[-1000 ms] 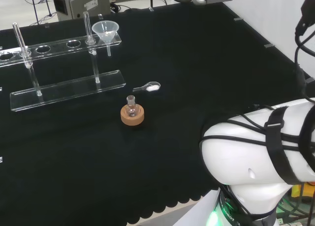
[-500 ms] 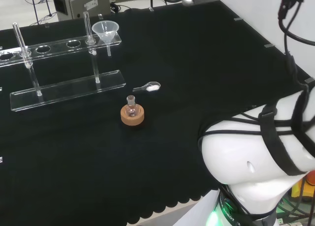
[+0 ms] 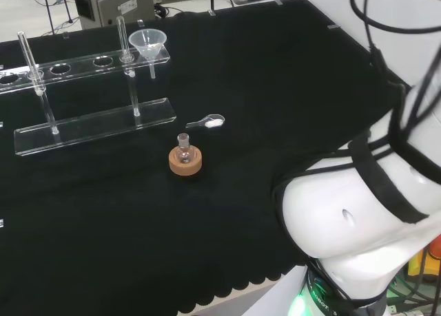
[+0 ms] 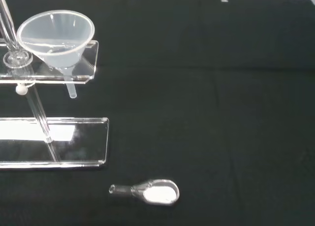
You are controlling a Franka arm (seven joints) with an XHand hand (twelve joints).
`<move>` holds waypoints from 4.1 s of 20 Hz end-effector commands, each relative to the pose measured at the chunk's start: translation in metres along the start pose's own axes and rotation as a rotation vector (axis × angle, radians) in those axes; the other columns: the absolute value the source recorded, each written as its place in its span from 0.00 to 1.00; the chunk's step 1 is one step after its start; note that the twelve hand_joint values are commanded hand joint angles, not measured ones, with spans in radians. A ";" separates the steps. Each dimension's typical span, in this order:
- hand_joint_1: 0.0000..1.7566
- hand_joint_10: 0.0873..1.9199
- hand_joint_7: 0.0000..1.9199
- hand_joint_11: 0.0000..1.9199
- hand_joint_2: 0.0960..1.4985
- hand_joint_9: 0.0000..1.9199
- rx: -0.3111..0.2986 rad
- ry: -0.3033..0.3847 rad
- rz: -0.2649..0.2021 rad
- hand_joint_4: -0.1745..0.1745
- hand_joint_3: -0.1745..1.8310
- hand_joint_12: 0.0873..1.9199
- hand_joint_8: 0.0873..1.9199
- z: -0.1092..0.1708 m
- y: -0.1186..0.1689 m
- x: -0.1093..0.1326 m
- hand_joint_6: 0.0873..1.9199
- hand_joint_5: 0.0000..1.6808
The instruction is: Pick up the funnel from the transparent funnel stand.
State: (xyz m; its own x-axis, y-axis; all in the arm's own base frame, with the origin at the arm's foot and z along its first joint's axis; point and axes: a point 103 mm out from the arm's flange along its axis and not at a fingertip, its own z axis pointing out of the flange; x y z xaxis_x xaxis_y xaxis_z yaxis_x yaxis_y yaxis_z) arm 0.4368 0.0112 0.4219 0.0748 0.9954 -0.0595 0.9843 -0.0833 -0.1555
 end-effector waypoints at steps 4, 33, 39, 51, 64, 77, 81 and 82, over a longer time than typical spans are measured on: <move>0.00 0.28 0.06 0.05 0.77 0.13 0.049 -0.029 -0.085 0.56 0.27 0.69 0.24 0.012 0.095 0.034 0.00 0.12; 0.29 0.38 0.02 0.12 0.53 0.11 0.292 -0.163 -0.176 0.54 0.23 0.75 0.33 0.093 0.144 0.104 0.00 0.07; 0.31 0.42 0.00 0.18 0.45 0.07 0.377 -0.173 -0.174 0.53 0.28 0.76 0.29 0.095 0.151 0.109 0.00 0.03; 0.31 0.27 0.00 0.09 0.41 0.00 0.411 -0.234 -0.179 0.53 0.29 0.80 0.00 0.095 0.155 0.109 0.00 0.00; 0.34 0.37 0.02 0.05 0.40 0.00 0.366 -0.313 -0.200 0.49 0.28 0.80 0.00 0.095 0.162 0.112 0.00 0.00; 0.34 0.44 0.01 0.10 0.39 0.00 0.393 -0.288 -0.219 0.47 0.30 0.78 0.11 0.103 0.175 0.109 0.00 0.00; 0.34 0.44 0.00 0.13 0.39 0.02 0.394 -0.292 -0.221 0.47 0.31 0.76 0.15 0.105 0.177 0.109 0.00 0.00; 0.34 0.44 0.00 0.14 0.39 0.02 0.389 -0.292 -0.222 0.46 0.31 0.76 0.15 0.106 0.177 0.110 0.00 0.00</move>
State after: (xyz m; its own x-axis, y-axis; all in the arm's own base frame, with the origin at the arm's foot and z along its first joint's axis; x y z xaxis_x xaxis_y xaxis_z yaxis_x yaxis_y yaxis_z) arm 0.6022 0.1013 0.2860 -0.2277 0.9414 -0.2490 0.8344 0.0568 -0.5482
